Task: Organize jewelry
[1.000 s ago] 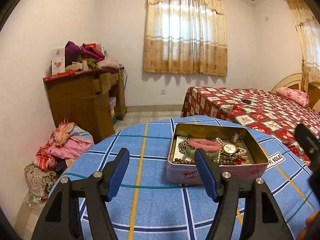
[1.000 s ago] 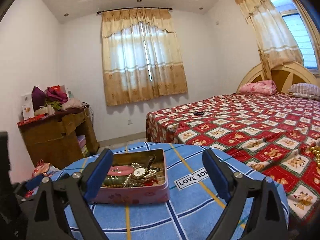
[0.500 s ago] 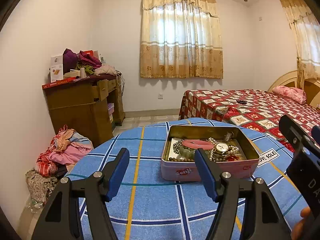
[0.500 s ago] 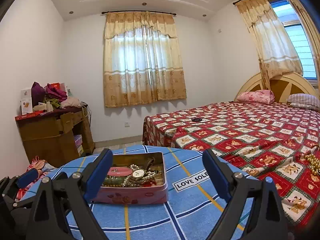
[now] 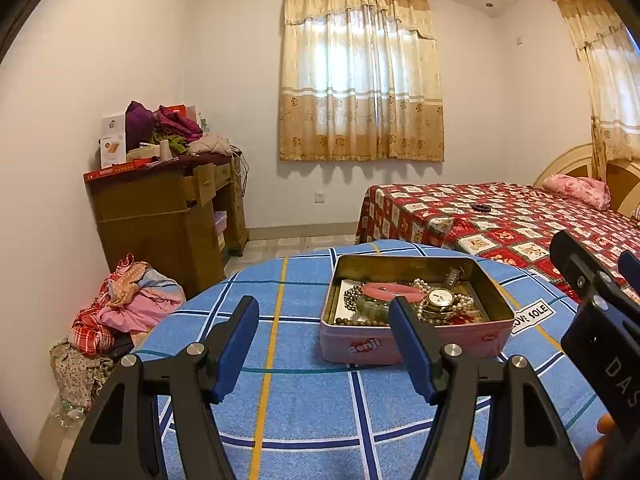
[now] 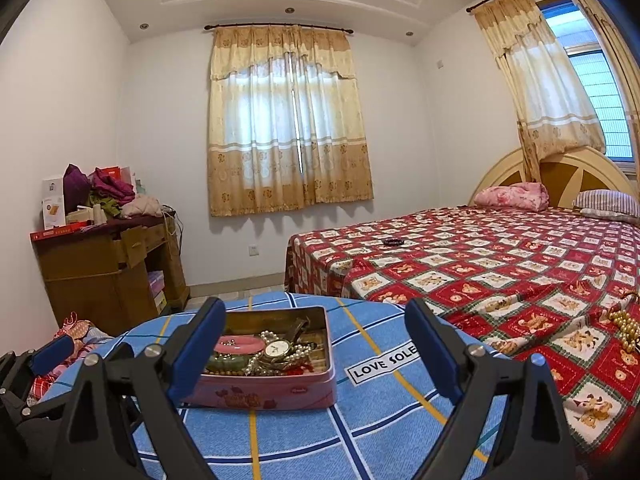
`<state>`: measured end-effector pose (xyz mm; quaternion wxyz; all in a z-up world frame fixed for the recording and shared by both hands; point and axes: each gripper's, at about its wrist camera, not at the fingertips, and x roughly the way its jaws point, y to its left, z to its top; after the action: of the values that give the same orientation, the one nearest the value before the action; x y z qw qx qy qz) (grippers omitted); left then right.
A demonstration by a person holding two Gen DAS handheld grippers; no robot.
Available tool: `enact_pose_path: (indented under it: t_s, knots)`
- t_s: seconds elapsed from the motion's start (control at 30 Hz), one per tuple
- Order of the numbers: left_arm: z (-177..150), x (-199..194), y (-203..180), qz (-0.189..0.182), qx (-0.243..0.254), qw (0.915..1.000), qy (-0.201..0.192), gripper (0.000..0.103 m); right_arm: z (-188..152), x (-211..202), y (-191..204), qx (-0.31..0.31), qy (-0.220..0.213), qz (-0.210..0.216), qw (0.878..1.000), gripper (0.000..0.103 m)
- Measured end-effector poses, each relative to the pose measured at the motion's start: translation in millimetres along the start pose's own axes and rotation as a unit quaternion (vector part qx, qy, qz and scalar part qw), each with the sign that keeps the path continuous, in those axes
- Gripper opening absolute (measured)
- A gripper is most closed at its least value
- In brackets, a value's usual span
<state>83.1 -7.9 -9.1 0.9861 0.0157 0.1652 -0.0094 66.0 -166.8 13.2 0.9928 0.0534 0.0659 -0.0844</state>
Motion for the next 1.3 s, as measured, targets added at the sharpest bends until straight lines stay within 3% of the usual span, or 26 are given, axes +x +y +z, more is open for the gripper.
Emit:
enact_pose_path:
  t_s: [1.3]
  knots:
    - [1.8,-1.5,4.0,0.001,-0.011,0.9999,-0.005,0.074,1.2,-1.5,-3.3,0.001,-0.004,-0.002,1.000,0.095]
